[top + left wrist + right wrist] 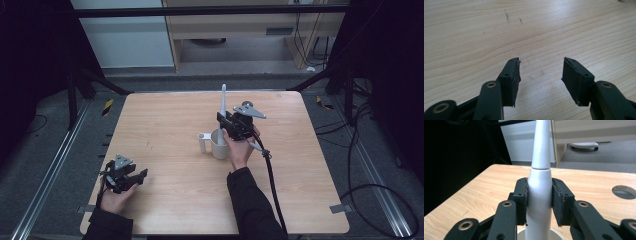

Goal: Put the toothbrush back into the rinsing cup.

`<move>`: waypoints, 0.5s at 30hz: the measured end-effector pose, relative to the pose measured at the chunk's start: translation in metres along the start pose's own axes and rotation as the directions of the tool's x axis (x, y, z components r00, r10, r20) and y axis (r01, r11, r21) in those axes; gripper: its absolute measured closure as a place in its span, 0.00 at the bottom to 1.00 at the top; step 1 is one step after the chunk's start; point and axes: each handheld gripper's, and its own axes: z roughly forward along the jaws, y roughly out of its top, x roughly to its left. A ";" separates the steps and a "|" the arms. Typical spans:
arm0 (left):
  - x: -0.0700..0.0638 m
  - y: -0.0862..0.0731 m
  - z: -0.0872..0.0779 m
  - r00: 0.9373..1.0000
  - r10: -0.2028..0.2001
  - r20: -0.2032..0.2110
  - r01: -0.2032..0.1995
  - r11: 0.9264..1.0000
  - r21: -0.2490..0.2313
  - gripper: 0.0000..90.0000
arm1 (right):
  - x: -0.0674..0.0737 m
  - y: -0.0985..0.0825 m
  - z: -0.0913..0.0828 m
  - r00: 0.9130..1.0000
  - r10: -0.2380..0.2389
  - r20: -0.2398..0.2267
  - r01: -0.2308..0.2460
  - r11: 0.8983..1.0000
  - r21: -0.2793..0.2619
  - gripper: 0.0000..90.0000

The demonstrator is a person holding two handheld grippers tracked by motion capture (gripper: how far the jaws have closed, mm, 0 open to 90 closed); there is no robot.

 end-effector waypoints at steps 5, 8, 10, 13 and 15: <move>0.000 0.000 0.000 1.000 0.000 0.000 0.000 1.000 -0.001 0.53 | 0.001 -0.004 0.003 1.000 -0.018 0.012 0.017 0.999 0.035 0.75; 0.000 0.000 0.000 1.000 0.000 0.000 0.000 1.000 -0.001 0.53 | 0.002 -0.006 0.005 1.000 -0.018 0.011 0.018 0.998 0.060 0.75; 0.000 0.000 0.000 1.000 0.001 0.000 -0.001 1.000 0.000 0.53 | 0.002 -0.006 0.006 1.000 -0.022 0.016 0.021 0.997 0.079 0.75; 0.000 0.000 0.000 1.000 0.001 0.000 -0.001 1.000 0.001 0.53 | 0.002 -0.008 0.007 0.999 -0.030 0.024 0.027 0.994 0.103 0.75; 0.000 0.000 0.000 1.000 0.002 -0.001 -0.002 1.000 0.001 0.53 | 0.002 -0.009 0.007 0.999 -0.036 0.029 0.033 0.992 0.121 0.75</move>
